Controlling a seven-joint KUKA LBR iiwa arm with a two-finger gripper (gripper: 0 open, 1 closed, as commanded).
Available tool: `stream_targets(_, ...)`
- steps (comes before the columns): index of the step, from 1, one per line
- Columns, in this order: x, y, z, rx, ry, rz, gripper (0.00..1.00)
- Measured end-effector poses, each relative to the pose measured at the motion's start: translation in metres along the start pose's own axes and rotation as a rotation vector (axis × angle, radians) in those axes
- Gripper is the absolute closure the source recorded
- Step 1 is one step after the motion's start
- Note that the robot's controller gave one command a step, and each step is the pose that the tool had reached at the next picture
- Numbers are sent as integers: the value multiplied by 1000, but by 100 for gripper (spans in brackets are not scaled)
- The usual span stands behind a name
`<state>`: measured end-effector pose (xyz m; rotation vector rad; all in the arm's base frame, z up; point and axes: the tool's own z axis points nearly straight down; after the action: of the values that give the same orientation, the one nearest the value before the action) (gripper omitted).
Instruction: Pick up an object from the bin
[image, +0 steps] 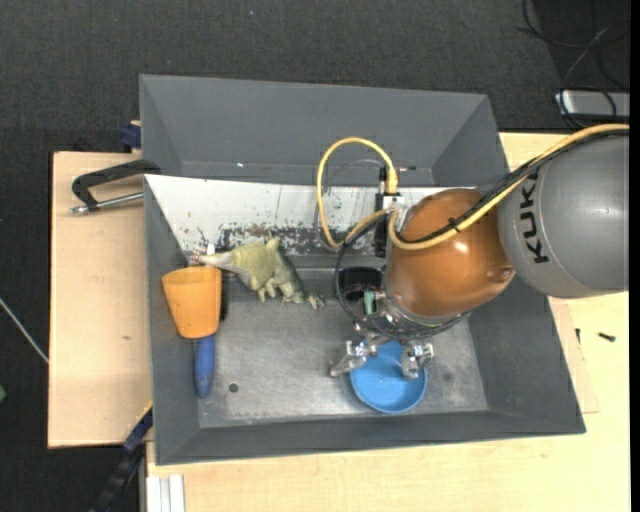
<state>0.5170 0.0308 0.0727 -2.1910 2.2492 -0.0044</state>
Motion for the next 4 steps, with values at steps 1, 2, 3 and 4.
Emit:
stream_targets(1,0,-1,-1,1,-2,5,0)
stream_targets(2,-4,-2,-4,2,-7,3,100)
stream_targets(3,-6,-4,-31,4,-5,6,100)
stream_targets(4,-7,-5,-42,3,-5,9,100)
